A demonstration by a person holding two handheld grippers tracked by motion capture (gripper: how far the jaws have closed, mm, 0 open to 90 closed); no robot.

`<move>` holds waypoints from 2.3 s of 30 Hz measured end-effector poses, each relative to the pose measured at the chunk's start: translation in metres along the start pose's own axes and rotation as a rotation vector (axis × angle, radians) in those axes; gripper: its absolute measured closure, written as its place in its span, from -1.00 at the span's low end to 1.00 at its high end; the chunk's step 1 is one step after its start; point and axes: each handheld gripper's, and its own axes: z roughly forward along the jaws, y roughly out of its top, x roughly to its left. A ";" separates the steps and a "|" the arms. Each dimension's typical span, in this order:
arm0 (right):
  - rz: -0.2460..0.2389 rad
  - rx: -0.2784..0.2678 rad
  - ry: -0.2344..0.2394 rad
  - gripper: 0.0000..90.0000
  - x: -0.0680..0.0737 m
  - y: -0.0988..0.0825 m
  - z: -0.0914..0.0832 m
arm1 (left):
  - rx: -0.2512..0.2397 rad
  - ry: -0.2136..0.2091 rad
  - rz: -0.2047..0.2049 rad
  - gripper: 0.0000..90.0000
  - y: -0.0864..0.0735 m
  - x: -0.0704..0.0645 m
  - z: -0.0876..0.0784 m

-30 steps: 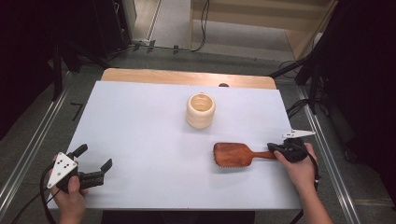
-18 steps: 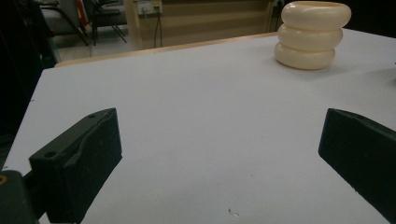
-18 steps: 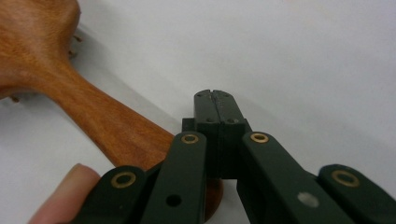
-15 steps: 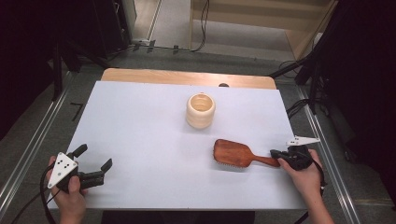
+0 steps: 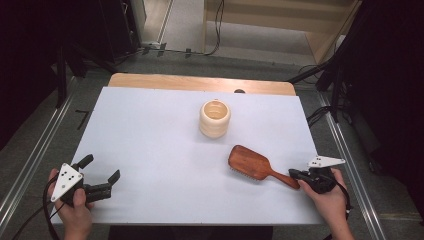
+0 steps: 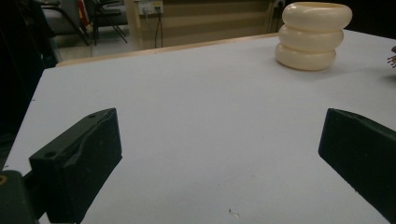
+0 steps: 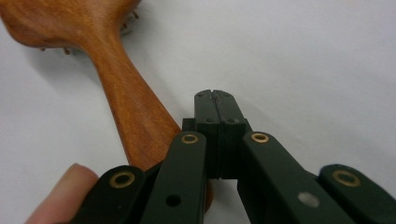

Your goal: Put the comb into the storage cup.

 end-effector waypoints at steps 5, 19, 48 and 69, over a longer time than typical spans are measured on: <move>-0.015 0.003 0.010 0.92 0.008 -0.002 -0.004 | 0.001 -0.001 0.000 -1.00 0.000 0.000 0.000; -0.009 -0.047 -0.029 0.07 0.017 0.005 -0.018 | 0.005 -0.003 0.002 -1.00 0.000 0.000 0.000; -0.197 0.182 0.075 -0.48 0.049 0.049 0.026 | 0.005 -0.007 0.003 -1.00 0.000 0.000 0.000; -0.242 0.162 0.133 0.53 0.049 0.047 0.031 | 0.006 -0.004 0.005 -1.00 0.000 0.000 0.001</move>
